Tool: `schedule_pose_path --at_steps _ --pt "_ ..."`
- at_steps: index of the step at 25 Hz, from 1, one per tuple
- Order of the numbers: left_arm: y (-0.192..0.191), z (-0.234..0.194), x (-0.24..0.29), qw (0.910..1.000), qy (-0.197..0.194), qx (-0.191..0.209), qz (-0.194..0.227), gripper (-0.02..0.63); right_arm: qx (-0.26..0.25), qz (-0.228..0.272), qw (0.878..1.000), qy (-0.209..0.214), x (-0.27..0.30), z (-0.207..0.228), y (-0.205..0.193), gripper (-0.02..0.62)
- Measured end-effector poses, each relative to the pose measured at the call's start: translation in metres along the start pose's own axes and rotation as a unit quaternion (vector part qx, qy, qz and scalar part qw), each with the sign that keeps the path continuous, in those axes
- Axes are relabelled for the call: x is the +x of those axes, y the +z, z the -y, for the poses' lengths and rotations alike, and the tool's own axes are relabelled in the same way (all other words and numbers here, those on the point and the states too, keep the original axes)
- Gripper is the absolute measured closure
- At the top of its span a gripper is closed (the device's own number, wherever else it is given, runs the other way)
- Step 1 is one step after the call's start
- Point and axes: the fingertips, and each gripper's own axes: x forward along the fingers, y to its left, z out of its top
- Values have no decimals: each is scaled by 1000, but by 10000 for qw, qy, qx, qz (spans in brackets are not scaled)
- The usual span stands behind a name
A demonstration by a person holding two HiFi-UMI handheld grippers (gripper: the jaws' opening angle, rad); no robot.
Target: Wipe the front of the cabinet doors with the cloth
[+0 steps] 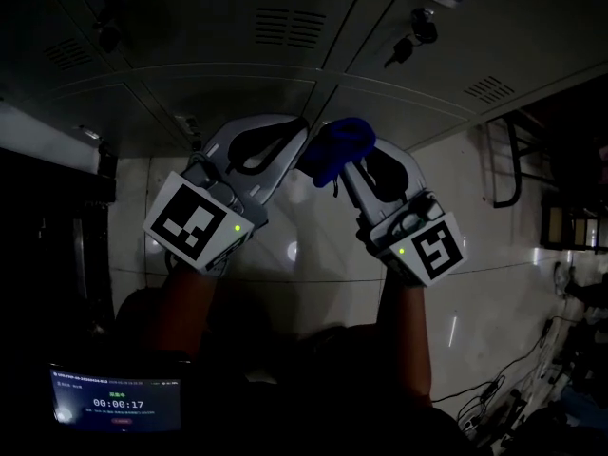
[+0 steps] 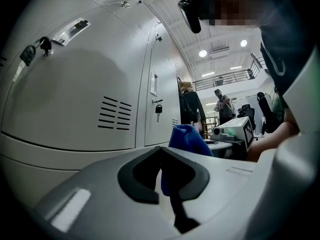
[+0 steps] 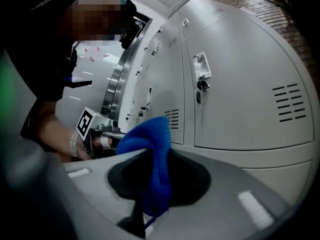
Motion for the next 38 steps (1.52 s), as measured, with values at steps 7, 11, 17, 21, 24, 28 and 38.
schedule_pose_path --at_steps 7,11,17,21,24,28,38 --pt "-7 8 -6 9998 -105 -1 -173 601 334 423 9985 -69 -5 4 15 518" --pt "-2 7 -3 9999 -116 100 21 601 246 456 9986 -68 -2 3 18 518" --pt "-6 9 -3 9997 -185 16 -177 601 290 330 9990 -14 0 5 12 518" --pt "-7 12 -2 9991 -261 262 -213 601 292 306 9991 25 0 7 11 518" --pt "-11 11 -1 9988 -261 329 -262 601 155 231 9996 49 3 5 10 518" --pt "-8 11 1 9983 -240 473 -221 601 66 161 9998 44 6 4 6 520" --pt "-16 14 2 9986 -301 310 -300 601 -69 67 10000 10 8 4 4 518"
